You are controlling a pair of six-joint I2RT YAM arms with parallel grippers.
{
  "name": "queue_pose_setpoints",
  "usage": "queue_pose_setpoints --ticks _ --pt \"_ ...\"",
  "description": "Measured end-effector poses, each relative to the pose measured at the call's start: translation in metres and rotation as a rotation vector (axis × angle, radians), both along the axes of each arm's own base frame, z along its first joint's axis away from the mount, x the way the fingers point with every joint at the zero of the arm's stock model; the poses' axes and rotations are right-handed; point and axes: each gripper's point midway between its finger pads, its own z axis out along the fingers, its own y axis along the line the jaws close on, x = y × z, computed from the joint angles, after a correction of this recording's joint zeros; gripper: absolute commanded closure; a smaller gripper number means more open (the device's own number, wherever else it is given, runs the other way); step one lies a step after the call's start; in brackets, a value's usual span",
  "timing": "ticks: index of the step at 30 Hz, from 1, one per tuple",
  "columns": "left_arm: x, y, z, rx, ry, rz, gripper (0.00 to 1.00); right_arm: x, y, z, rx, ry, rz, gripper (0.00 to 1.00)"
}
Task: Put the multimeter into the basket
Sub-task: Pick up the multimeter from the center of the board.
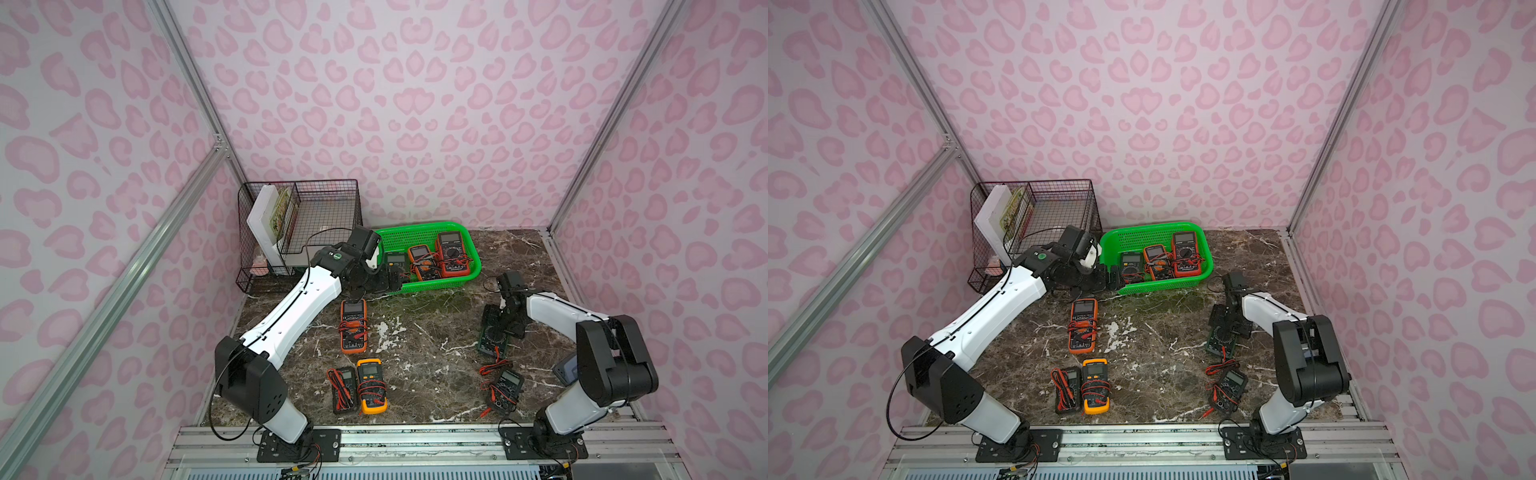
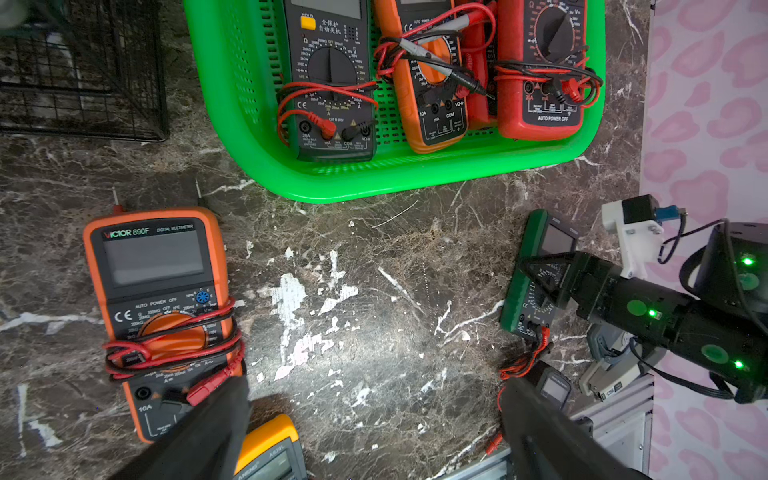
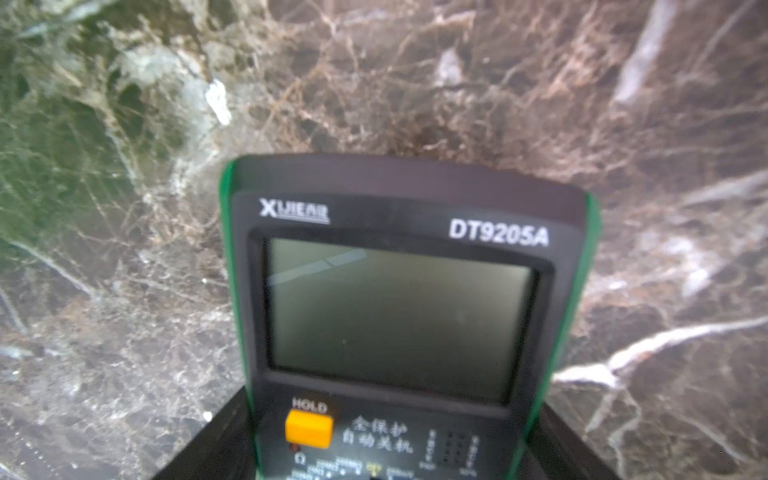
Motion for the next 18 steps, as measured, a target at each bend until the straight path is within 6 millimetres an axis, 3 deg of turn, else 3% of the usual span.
queue_pose_setpoints --ticks 6,18 --pt "0.003 0.002 0.001 -0.014 0.006 0.005 0.01 0.004 0.004 0.009 0.026 -0.030 0.005 0.41" --pt "0.010 0.010 -0.004 -0.035 0.034 0.027 0.01 0.040 0.017 0.079 0.088 -0.207 0.014 0.43"
